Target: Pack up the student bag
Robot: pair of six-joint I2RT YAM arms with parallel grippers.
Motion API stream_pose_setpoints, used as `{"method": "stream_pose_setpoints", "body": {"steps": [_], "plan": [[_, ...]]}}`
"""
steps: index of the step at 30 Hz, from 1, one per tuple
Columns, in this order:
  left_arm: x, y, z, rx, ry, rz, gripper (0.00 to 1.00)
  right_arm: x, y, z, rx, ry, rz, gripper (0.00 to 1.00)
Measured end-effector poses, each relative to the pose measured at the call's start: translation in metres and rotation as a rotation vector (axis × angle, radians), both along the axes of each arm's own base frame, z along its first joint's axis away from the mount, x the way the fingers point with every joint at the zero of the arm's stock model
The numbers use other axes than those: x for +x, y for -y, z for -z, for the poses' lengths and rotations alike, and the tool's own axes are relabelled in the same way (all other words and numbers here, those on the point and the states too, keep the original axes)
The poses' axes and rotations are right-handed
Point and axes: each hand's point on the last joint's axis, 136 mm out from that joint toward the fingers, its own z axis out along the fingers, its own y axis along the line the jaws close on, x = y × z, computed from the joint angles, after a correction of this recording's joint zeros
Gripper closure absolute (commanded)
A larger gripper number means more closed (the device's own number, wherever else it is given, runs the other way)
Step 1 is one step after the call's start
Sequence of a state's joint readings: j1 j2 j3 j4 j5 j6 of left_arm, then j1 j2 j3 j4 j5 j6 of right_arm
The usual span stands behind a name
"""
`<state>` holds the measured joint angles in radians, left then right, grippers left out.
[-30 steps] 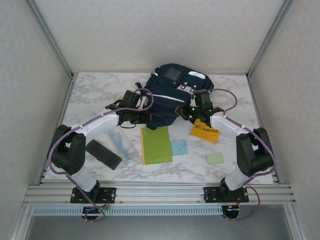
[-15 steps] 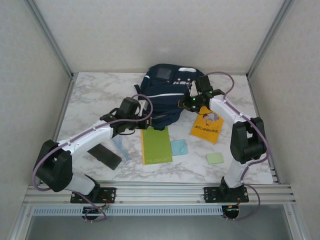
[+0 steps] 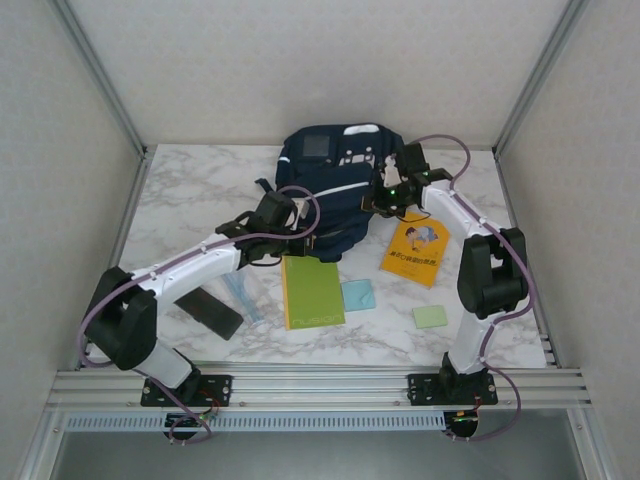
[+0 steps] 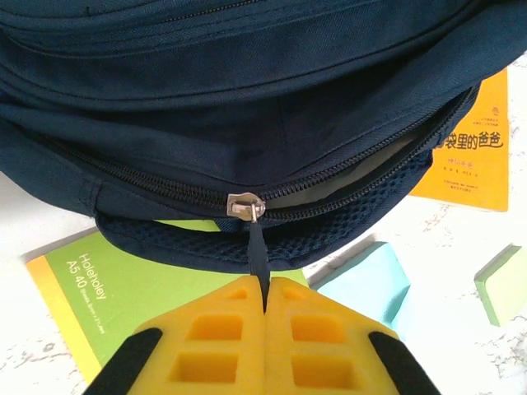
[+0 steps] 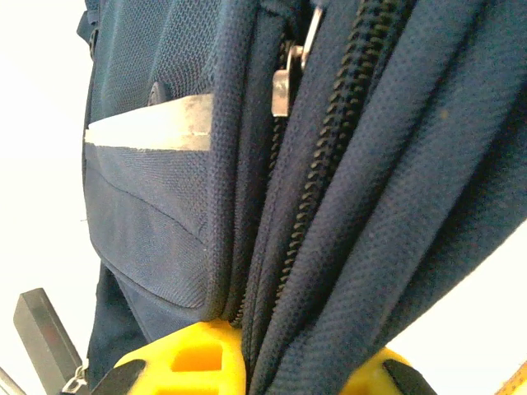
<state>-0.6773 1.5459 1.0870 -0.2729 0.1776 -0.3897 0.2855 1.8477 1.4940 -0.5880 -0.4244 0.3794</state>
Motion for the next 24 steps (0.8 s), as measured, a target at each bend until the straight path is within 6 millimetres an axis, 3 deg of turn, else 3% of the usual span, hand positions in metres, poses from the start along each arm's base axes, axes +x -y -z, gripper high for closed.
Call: {"method": "stream_pose_setpoints", "body": {"steps": [3,4,5,7,10,11,18,21,24], "plan": [[0.003,0.002,0.014,-0.01,0.003,-0.008,1.0,0.001,0.001,0.003,0.002,-0.009,0.0,1.0],[0.004,0.003,0.02,-0.012,0.001,-0.015,1.0,0.001,0.002,0.004,0.001,-0.013,0.001,0.93],[0.005,0.003,0.026,-0.016,-0.002,-0.022,1.0,0.0,0.002,0.006,-0.001,-0.018,0.002,0.79],[0.009,0.006,0.035,-0.025,-0.009,-0.033,1.0,0.0,0.004,0.008,-0.003,-0.029,0.013,0.41],[0.015,0.012,0.04,-0.049,-0.007,-0.047,1.0,0.002,0.013,0.011,-0.017,-0.043,0.076,0.08],[0.017,0.014,0.041,-0.06,-0.007,-0.049,1.0,0.002,0.017,0.012,-0.019,-0.045,0.105,0.01],[0.021,0.026,0.029,-0.119,0.007,-0.04,1.0,-0.039,0.035,-0.002,0.062,-0.076,0.293,0.02],[0.021,0.027,0.028,-0.124,0.007,-0.039,1.0,-0.059,0.03,0.003,0.16,-0.106,0.369,0.03],[0.021,0.028,0.028,-0.124,0.007,-0.036,1.0,-0.072,0.013,0.02,0.227,-0.166,0.42,0.05]]}}
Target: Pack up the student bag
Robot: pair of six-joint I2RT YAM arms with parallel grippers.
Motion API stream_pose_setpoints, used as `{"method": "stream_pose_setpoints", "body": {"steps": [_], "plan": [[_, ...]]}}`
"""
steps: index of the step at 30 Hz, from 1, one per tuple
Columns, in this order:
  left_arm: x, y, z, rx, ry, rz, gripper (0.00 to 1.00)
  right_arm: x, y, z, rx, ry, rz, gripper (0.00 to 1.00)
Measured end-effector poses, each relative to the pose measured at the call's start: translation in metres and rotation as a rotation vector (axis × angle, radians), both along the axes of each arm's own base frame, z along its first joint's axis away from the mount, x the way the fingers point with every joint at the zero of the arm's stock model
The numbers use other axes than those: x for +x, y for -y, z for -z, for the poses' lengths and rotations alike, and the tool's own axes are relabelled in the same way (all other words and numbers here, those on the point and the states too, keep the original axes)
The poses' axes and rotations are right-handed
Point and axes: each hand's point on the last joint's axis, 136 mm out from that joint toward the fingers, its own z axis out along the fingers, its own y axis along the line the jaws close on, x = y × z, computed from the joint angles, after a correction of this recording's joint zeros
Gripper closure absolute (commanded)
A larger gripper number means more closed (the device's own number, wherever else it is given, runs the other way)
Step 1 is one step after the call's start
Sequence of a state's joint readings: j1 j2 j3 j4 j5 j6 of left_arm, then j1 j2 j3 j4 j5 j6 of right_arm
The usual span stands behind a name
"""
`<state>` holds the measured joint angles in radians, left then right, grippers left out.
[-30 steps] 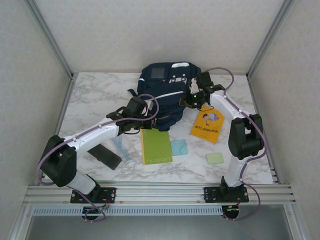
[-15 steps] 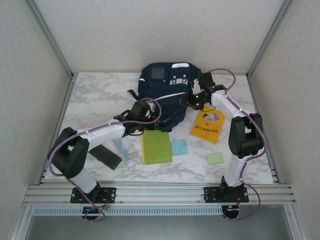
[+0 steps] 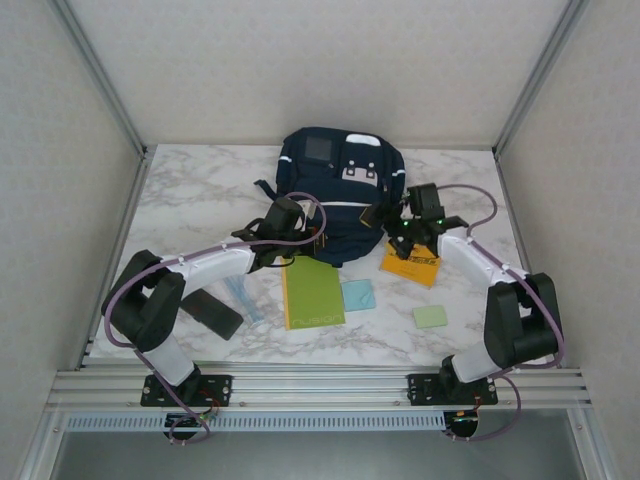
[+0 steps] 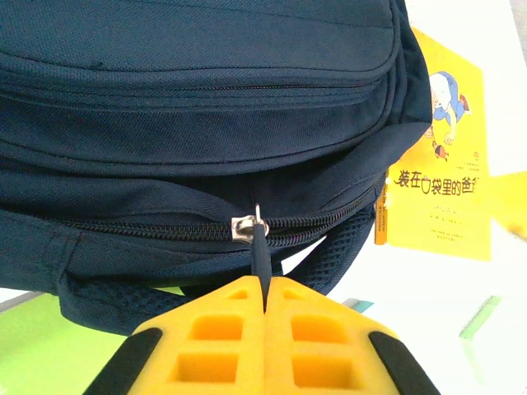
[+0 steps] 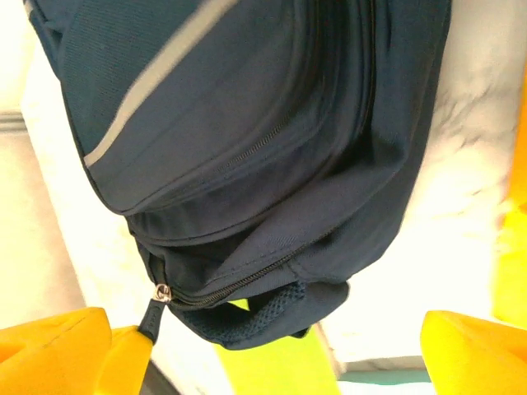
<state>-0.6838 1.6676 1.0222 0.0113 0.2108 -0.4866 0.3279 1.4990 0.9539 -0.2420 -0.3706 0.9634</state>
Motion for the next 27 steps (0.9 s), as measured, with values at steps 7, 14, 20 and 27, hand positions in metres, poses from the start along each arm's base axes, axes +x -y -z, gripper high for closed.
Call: {"method": "stream_pose_setpoints", "body": {"steps": [7,14,20,27], "plan": [[-0.001,0.001,0.0,-0.001,-0.001,0.003,1.0,0.004,-0.053,0.014,0.169,-0.048,0.076,0.14],[-0.007,0.004,-0.001,0.004,-0.004,0.015,1.0,0.029,-0.072,0.05,0.26,-0.105,0.206,0.57],[-0.008,0.0,0.003,0.015,-0.005,0.007,1.0,0.027,-0.066,0.069,0.255,-0.141,0.279,1.0],[-0.005,-0.018,0.016,0.058,-0.006,-0.025,1.0,0.024,-0.057,0.06,0.222,-0.089,0.277,1.0]]}}
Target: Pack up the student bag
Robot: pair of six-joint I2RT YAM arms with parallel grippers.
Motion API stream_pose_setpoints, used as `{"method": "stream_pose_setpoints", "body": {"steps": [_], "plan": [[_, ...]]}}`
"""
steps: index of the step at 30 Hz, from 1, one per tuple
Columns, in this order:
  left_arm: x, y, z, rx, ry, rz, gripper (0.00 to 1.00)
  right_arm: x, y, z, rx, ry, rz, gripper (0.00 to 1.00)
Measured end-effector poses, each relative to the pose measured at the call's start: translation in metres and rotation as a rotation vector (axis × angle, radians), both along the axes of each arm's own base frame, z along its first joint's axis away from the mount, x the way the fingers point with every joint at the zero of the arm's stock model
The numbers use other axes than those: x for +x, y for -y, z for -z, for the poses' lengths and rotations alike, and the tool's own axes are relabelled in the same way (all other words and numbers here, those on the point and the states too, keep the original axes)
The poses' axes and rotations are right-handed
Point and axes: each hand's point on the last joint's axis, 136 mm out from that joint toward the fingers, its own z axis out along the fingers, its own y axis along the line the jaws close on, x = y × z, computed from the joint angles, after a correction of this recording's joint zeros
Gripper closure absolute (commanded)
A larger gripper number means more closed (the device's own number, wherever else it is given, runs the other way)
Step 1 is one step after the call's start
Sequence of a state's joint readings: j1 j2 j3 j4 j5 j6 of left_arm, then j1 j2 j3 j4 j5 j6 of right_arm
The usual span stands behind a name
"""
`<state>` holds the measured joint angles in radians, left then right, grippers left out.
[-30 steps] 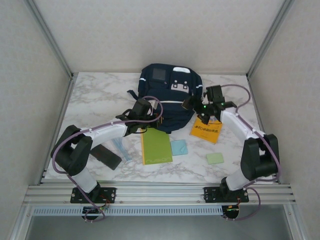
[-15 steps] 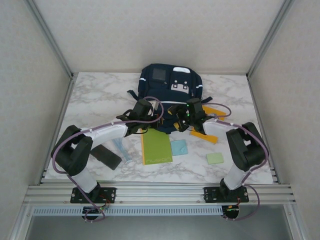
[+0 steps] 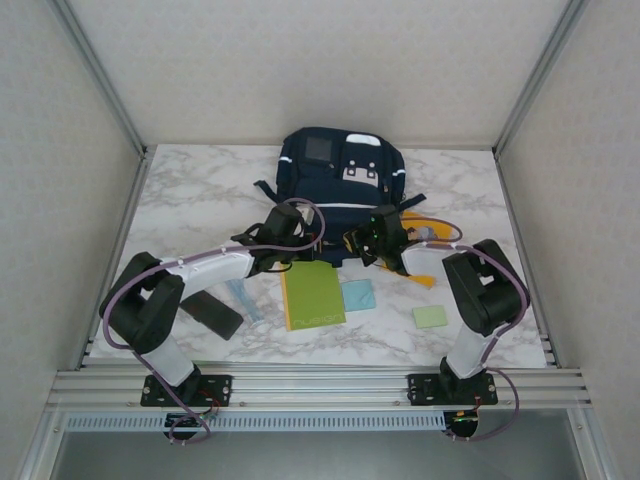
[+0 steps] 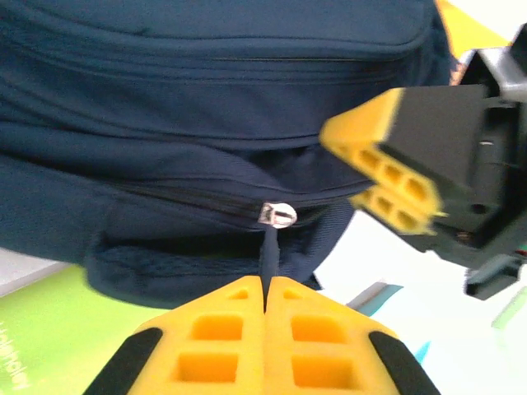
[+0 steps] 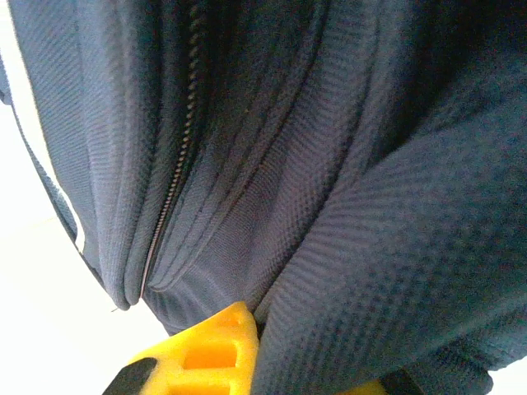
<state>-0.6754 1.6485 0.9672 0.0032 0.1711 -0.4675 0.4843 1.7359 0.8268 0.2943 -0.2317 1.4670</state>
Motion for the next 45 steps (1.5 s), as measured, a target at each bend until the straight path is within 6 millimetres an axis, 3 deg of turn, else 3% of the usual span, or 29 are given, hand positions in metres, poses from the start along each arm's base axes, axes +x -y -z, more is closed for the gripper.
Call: {"method": "stream_pose_setpoints", "body": {"steps": [9,18,21,26,28,29,36,45], "plan": [[0.035,-0.064,0.015,0.07,0.022,-0.169,1.0,-0.001,0.03,-0.022,-0.146,0.049,-0.084,1.0],[0.058,-0.084,0.009,0.099,0.1,-0.221,1.0,-0.005,0.05,-0.025,-0.225,0.044,-0.18,1.0],[0.055,-0.074,0.006,0.072,0.105,-0.173,0.98,-0.005,0.049,-0.031,-0.243,0.064,-0.231,1.0],[0.029,-0.034,-0.003,0.014,0.103,0.019,0.6,0.004,0.044,-0.056,-0.319,0.12,-0.417,1.0],[0.021,-0.023,-0.006,-0.005,0.092,0.073,0.47,0.012,0.046,-0.066,-0.377,0.146,-0.486,0.89],[0.02,-0.02,-0.007,-0.015,0.082,0.081,0.44,0.013,0.048,-0.069,-0.402,0.155,-0.508,0.89],[0.025,-0.006,-0.013,-0.124,0.027,0.052,0.36,0.0,0.066,-0.058,-0.495,0.132,-0.587,1.0],[0.032,0.026,0.0,-0.238,-0.043,0.084,0.38,-0.01,0.065,-0.039,-0.474,0.116,-0.606,1.0]]}}
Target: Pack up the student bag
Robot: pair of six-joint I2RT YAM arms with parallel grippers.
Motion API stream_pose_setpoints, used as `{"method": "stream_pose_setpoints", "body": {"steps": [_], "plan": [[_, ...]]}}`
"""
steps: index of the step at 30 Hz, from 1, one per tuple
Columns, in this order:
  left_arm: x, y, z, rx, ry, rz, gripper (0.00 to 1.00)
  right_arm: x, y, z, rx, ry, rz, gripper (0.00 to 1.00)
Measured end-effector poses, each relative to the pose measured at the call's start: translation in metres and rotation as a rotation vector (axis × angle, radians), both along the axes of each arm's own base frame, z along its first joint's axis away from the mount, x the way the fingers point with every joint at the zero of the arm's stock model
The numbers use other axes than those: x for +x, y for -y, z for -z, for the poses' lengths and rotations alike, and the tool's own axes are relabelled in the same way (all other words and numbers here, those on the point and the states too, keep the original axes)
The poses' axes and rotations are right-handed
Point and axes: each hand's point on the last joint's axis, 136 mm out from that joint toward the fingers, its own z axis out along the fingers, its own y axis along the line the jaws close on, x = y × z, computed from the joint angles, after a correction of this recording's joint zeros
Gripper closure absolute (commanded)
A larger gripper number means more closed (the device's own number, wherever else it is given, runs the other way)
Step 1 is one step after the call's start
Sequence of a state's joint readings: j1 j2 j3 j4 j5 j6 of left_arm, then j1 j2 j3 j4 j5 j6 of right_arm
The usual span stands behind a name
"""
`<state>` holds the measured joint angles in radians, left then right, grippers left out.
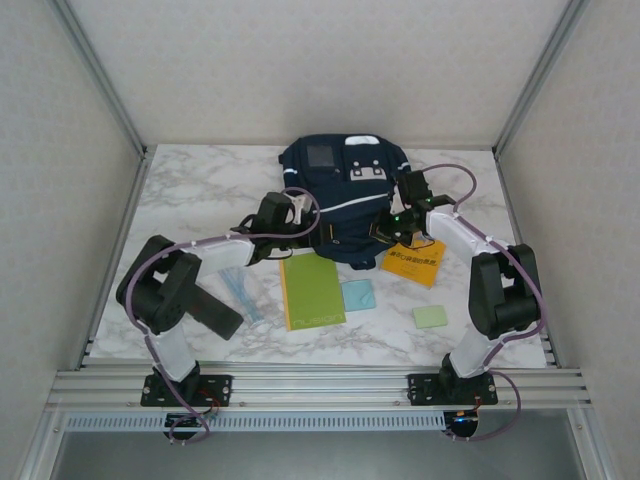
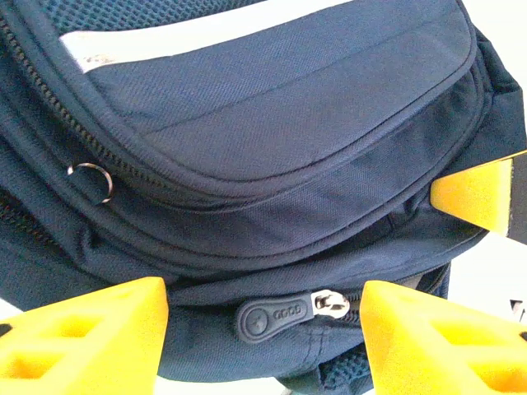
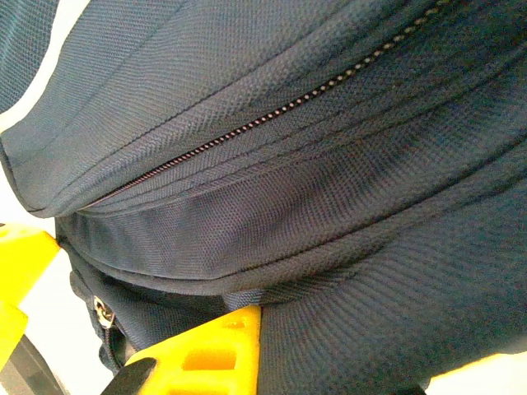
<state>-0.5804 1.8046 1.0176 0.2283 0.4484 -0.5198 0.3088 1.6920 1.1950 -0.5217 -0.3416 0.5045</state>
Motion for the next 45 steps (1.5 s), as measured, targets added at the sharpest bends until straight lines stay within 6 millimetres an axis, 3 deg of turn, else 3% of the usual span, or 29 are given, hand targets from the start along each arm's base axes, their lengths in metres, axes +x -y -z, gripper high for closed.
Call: {"method": "stream_pose_setpoints", "body": {"steps": [7,14,19,24,36,40,43,45], "plan": [[-0.002,0.011,0.011,-0.044,-0.058,0.012,0.4,0.001,0.003,0.003,0.0,0.0,0.007,1.0],[-0.027,0.04,0.006,-0.071,-0.091,0.096,0.4,0.001,0.002,0.003,0.005,0.002,0.009,1.0],[-0.031,0.043,0.006,-0.059,-0.108,0.108,0.41,0.002,0.001,0.002,0.008,0.004,0.011,1.0],[-0.026,0.046,0.011,-0.034,-0.113,0.108,0.62,0.002,0.001,0.002,0.014,0.004,0.013,1.0],[-0.028,0.039,0.033,0.122,-0.103,0.156,0.67,0.0,0.0,0.004,0.024,-0.004,0.012,1.0],[-0.031,0.03,0.04,0.191,-0.112,0.156,0.81,0.0,-0.001,0.003,0.027,-0.005,0.01,1.0],[-0.032,0.026,0.041,0.225,-0.11,0.163,0.87,0.0,-0.001,0.003,0.03,-0.007,0.008,1.0],[-0.032,0.026,0.04,0.232,-0.109,0.166,0.99,-0.001,-0.002,0.003,0.032,-0.007,0.007,1.0]]}}
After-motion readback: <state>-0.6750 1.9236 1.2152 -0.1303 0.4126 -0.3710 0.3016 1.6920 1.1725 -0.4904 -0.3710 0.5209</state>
